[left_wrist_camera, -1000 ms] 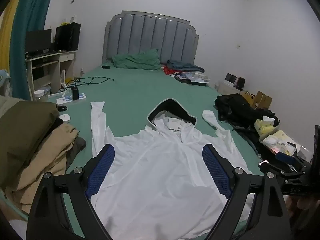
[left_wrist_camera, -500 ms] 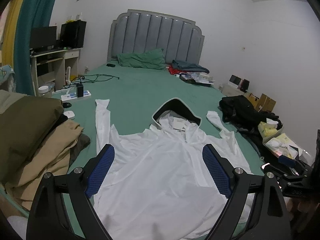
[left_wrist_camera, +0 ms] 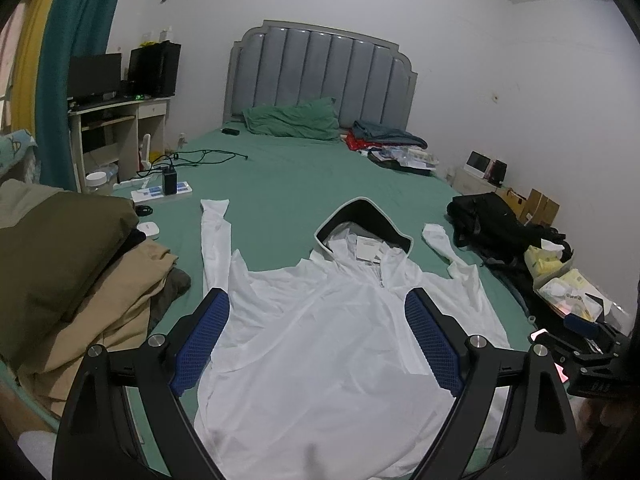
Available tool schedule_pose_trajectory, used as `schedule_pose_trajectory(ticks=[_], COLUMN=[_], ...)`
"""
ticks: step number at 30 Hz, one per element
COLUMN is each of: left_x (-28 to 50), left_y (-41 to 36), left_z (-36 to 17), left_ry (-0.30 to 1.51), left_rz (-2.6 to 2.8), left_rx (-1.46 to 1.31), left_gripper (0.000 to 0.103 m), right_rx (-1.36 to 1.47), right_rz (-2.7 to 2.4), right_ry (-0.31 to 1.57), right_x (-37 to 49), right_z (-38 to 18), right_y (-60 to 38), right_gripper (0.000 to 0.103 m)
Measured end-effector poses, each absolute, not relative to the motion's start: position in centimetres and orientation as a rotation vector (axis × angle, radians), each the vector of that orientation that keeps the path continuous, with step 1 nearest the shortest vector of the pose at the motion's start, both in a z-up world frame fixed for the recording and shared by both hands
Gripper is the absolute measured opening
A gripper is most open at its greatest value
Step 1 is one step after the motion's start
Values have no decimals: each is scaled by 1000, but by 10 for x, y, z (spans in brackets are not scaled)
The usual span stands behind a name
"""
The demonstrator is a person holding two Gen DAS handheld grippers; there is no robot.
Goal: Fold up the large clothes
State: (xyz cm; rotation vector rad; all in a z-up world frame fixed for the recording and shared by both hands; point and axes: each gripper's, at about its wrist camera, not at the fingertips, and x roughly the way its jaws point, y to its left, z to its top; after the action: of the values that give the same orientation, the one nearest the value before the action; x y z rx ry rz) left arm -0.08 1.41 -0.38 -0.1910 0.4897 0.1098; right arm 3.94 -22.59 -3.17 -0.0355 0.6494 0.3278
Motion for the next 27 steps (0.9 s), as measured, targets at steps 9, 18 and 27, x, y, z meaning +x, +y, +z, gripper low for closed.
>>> schedule_pose_trajectory(ticks=[9, 18, 27], left_x=[-1, -1, -2], left_y=[19, 20, 24], left_z=[-2, -2, -5], left_ry=[487, 490, 494], left_rz=[120, 122, 120], left_rx=[-199, -198, -201], left_gripper=[92, 92, 92], right_rx=[-35, -35, -36], right_rz=[328, 328, 327], right_ry=[651, 652, 655], right_x=[39, 39, 41], right_z=[-32, -33, -36], right_y=[-225, -224, -222], right_gripper=[103, 103, 103])
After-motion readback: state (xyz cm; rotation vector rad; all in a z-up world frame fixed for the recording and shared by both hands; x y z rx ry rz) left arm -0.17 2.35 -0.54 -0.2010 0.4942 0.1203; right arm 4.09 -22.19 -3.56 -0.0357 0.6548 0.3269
